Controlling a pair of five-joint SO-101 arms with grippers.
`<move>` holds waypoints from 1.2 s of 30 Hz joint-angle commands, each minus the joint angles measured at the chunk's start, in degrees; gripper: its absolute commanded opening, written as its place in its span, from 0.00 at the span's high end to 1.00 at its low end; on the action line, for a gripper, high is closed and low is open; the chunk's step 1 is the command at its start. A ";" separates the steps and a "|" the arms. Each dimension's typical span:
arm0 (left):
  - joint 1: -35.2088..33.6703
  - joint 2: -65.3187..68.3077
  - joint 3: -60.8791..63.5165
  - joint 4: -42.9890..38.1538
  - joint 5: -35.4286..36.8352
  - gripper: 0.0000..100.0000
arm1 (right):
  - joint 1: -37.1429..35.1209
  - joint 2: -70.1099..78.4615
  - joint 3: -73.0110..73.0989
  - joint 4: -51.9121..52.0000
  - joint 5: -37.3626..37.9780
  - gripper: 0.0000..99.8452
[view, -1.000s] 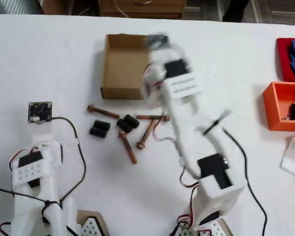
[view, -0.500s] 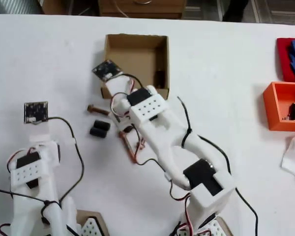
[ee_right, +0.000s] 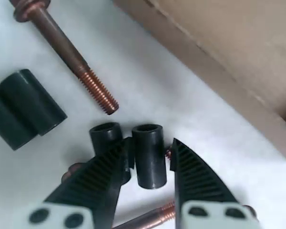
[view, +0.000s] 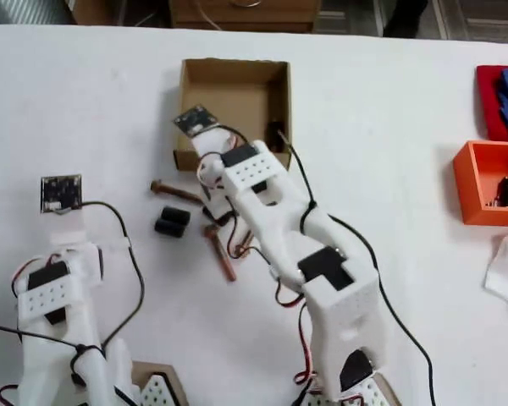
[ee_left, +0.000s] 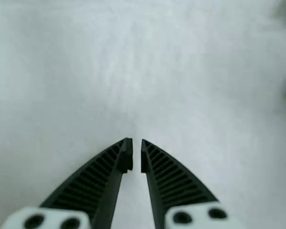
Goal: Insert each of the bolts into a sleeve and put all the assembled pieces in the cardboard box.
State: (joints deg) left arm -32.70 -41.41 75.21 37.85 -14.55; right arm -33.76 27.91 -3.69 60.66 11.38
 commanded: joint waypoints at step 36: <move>-0.26 -0.70 -0.48 -0.97 0.00 0.94 | 0.40 2.68 -1.93 9.89 8.79 0.97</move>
State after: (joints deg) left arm -32.70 -41.41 75.21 37.85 -14.55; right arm -33.58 30.37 -5.10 70.15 19.65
